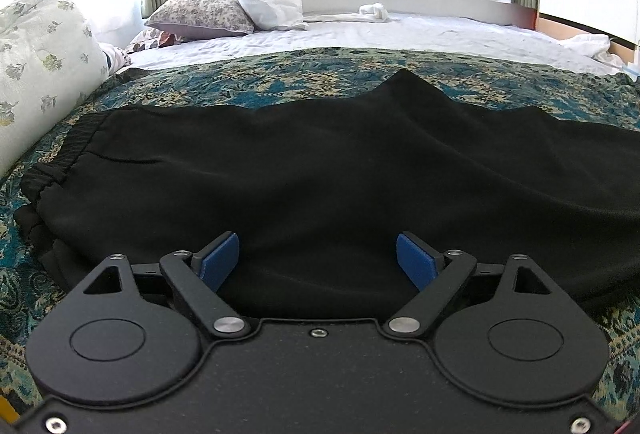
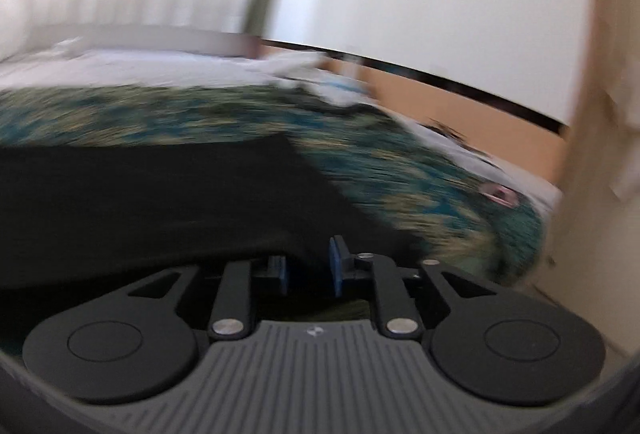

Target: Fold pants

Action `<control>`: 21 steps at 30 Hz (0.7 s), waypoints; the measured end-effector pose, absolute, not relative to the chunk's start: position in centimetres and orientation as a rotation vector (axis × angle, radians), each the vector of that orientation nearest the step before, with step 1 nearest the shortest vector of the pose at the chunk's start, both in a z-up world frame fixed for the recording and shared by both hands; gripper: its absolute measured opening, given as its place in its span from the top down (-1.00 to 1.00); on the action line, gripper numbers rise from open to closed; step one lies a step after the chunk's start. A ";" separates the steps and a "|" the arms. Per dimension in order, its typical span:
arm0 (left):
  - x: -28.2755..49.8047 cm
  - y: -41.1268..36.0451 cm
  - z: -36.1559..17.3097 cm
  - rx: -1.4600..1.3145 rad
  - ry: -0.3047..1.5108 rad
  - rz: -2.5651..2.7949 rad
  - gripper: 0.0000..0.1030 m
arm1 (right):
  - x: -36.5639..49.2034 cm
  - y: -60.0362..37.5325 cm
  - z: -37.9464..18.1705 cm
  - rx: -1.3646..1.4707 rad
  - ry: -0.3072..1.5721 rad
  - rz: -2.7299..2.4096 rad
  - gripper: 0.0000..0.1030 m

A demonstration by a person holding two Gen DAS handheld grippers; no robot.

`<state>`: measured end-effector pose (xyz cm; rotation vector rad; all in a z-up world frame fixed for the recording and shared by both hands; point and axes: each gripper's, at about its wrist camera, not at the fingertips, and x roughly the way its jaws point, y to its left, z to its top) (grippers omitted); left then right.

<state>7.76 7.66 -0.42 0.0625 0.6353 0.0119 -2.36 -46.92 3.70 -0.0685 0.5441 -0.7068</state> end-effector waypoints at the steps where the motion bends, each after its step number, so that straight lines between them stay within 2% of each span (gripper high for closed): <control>1: 7.7 7.5 -0.4 0.061 0.637 0.017 -0.70 | -2.7 -48.5 3.9 -0.016 0.550 -0.724 0.31; 3: 7.7 7.4 -0.4 0.064 0.637 0.018 -0.70 | -3.7 -50.4 4.2 0.073 0.530 -0.665 0.31; 8: 7.8 7.4 -0.4 0.064 0.638 0.018 -0.71 | -3.3 -49.2 3.9 -0.038 0.531 -0.691 0.27; 10: 7.8 7.4 -0.4 0.065 0.638 0.016 -0.71 | -3.5 -49.2 4.3 -0.069 0.517 -0.729 -0.28; 11: 7.8 7.4 -0.4 0.065 0.637 0.017 -0.71 | -3.7 -49.3 4.5 -0.084 0.501 -0.777 -0.80; 12: 7.8 7.4 -0.4 0.064 0.637 0.014 -0.71 | -4.1 -49.6 4.8 -0.091 0.479 -0.801 -0.97; 21: 7.7 7.6 -0.4 0.062 0.634 0.006 -0.71 | -6.8 -53.6 6.2 0.032 0.560 -0.872 -0.97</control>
